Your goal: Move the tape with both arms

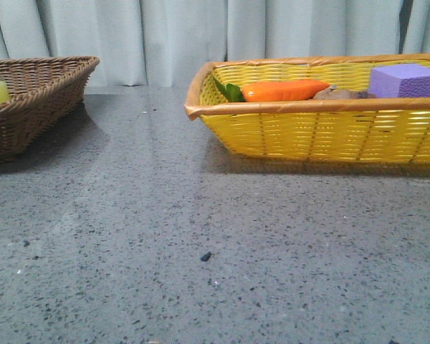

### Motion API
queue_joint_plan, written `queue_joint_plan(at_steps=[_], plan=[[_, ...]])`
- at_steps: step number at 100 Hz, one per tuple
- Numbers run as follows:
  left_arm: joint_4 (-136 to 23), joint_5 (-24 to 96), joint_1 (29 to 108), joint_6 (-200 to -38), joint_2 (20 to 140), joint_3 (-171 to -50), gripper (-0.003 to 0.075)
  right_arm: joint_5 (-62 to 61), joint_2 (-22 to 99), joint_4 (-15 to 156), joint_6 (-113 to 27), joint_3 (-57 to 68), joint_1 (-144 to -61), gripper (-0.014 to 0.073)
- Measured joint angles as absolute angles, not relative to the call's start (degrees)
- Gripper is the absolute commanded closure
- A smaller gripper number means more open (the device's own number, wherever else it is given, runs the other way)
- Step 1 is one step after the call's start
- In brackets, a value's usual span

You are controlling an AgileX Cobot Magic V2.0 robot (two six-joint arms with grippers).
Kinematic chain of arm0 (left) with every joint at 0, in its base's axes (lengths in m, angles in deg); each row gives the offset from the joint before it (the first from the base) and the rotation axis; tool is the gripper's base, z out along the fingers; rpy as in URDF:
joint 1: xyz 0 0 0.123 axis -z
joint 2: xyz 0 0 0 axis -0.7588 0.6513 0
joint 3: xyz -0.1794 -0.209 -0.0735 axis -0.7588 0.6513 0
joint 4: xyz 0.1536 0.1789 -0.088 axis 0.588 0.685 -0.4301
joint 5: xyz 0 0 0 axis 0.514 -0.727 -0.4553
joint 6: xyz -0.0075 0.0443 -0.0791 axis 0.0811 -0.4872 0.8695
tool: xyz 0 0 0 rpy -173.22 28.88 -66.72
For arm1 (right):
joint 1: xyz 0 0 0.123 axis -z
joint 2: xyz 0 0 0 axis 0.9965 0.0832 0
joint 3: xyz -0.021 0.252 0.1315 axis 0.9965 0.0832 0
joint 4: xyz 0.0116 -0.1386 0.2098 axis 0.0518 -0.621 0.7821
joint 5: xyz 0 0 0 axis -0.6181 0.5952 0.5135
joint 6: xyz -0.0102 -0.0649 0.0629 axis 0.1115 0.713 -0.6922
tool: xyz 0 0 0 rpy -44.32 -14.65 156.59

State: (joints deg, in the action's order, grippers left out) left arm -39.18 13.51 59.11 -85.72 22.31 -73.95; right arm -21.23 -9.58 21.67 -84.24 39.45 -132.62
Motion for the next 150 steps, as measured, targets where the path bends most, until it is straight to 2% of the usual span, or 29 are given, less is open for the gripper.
queue_joint_plan(at_steps=[21, 47, 86, 150], plan=[[-32.17, 24.22, 58.74, -84.17, 22.31, -65.68, 0.0741, -21.23, -9.58, 21.65, -84.24, 39.45, -132.62, 0.066], [-31.31, 35.81, 56.57, -77.97, 22.31, -54.38, 0.0741, -21.23, -9.58, 21.65, -84.24, 39.45, -132.62, 0.066], [-31.19, 29.98, 54.39, -77.44, 22.31, -53.01, 0.0741, -21.23, -9.58, 21.55, -84.24, 39.45, -132.62, 0.066], [-31.19, 29.95, 54.31, -77.09, 22.31, -53.01, 0.0741, -21.23, -9.58, 21.55, -84.24, 39.45, -132.62, 0.066]])
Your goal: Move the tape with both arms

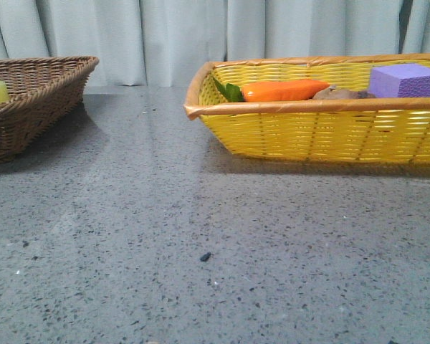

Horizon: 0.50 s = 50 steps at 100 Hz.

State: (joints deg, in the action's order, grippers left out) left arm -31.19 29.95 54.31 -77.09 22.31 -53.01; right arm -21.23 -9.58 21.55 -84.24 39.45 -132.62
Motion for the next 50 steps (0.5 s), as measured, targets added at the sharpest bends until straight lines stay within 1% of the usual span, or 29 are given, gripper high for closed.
queue_joint_plan(at_steps=[31, 50], plan=[[-31.19, 29.95, 54.31, -77.07, 22.31, -53.01, 0.0741, -21.23, -9.58, 21.44, -84.24, 39.45, -132.62, 0.066], [-31.19, 29.95, 54.27, -76.96, 22.31, -53.01, 0.0741, -21.23, -9.58, 18.08, -84.24, 39.45, -132.62, 0.066]])
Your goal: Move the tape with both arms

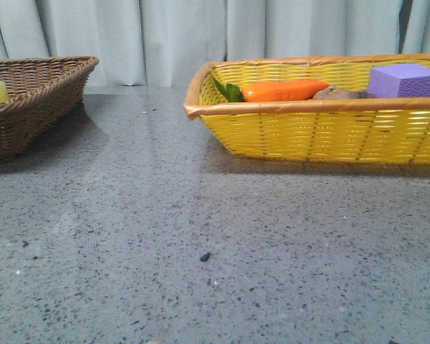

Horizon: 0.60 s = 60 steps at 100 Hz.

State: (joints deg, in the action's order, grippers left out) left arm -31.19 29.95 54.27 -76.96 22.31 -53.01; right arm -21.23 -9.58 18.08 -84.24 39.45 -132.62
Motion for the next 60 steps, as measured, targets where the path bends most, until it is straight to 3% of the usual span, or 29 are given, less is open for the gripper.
queue_joint_plan(at_steps=[27, 60], plan=[[-31.19, 29.95, 54.27, -76.96, 22.31, -53.01, 0.0741, -14.93, -9.58, 16.59, -84.24, 39.49, -129.13, 0.066], [-31.19, 29.95, 54.27, -76.96, 22.31, -53.01, 0.0741, 11.22, -9.58, 28.22, -78.63, 43.74, -107.27, 0.066]])
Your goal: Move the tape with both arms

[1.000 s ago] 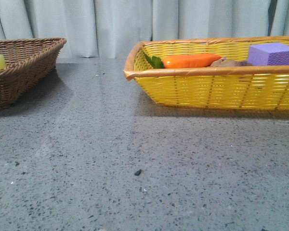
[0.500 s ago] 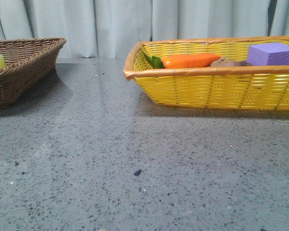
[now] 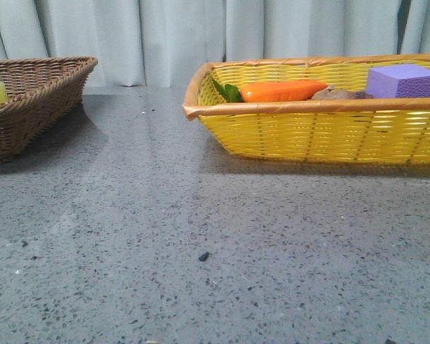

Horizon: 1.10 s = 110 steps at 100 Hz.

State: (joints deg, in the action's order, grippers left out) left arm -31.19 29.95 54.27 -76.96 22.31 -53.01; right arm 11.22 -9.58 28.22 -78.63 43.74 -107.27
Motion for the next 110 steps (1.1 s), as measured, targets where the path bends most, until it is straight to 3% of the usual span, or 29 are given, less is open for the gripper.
queue_joint_plan(at_steps=[16, 42, 76, 110], plan=[[-31.19, 29.87, 54.27, -76.96, 22.31, -53.01, 0.0741, 18.32, -10.57, 34.42, -76.41, 48.03, -98.15, 0.066], [-31.19, 29.87, 54.27, -76.95, 22.31, -53.01, 0.0741, 19.48, -15.19, 41.53, -75.69, 55.92, -86.8, 0.066], [-31.19, 29.87, 54.27, -76.85, 22.31, -53.01, 0.0741, 19.22, -19.11, 54.71, -68.87, 66.59, -82.07, 0.066], [-31.19, 29.87, 54.27, -76.85, 22.31, -53.01, 0.0741, -1.07, -20.28, 56.75, -67.47, 66.74, -80.04, 0.066]])
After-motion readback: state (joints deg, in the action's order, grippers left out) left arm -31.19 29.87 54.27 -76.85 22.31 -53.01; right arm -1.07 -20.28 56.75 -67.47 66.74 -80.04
